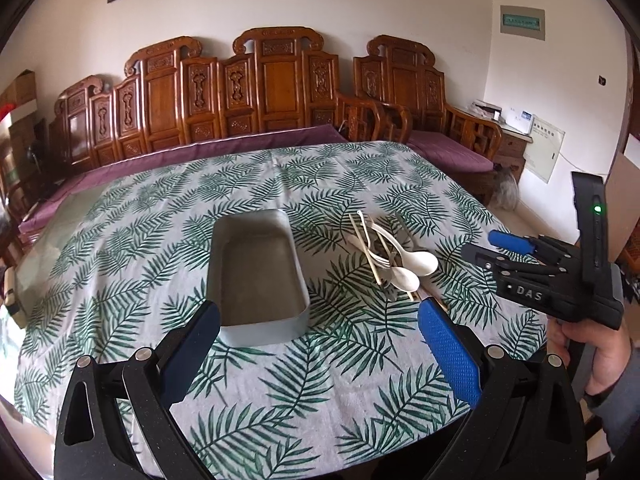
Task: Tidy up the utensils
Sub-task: 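Reach the right tool into the utensil pile and grasp a white plastic spoon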
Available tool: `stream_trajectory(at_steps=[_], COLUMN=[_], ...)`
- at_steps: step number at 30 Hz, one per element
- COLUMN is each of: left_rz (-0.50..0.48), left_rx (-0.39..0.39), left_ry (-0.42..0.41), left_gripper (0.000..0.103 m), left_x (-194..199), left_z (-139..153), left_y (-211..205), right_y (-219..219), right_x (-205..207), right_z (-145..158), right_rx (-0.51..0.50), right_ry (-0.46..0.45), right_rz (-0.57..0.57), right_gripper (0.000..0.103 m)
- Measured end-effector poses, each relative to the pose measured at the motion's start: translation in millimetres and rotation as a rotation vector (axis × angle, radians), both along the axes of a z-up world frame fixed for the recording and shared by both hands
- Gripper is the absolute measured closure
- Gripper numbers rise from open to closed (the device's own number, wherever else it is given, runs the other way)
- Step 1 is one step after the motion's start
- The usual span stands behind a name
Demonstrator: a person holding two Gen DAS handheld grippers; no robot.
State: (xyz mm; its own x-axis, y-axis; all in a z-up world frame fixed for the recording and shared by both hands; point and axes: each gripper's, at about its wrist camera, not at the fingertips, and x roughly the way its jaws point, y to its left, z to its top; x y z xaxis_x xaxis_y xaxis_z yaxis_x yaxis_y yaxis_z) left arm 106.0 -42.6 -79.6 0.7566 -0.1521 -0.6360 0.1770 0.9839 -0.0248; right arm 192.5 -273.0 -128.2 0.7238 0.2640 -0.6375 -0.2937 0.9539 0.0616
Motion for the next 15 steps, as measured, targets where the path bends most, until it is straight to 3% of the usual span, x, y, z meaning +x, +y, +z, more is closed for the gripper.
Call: stream_trajectory(at_steps=[15], left_rz=[-0.026], left_rx=[0.021], left_ry=[0.067], left_gripper=[0.008], left_x=[45.3], left_z=[-27.4], left_y=[-16.4], right_y=[-18.1], right_x=[92.0], right_z=[-71.7], right_rx=[0.0], right_ry=[0.245], right_rz=[-0.001], right_gripper=[0.058])
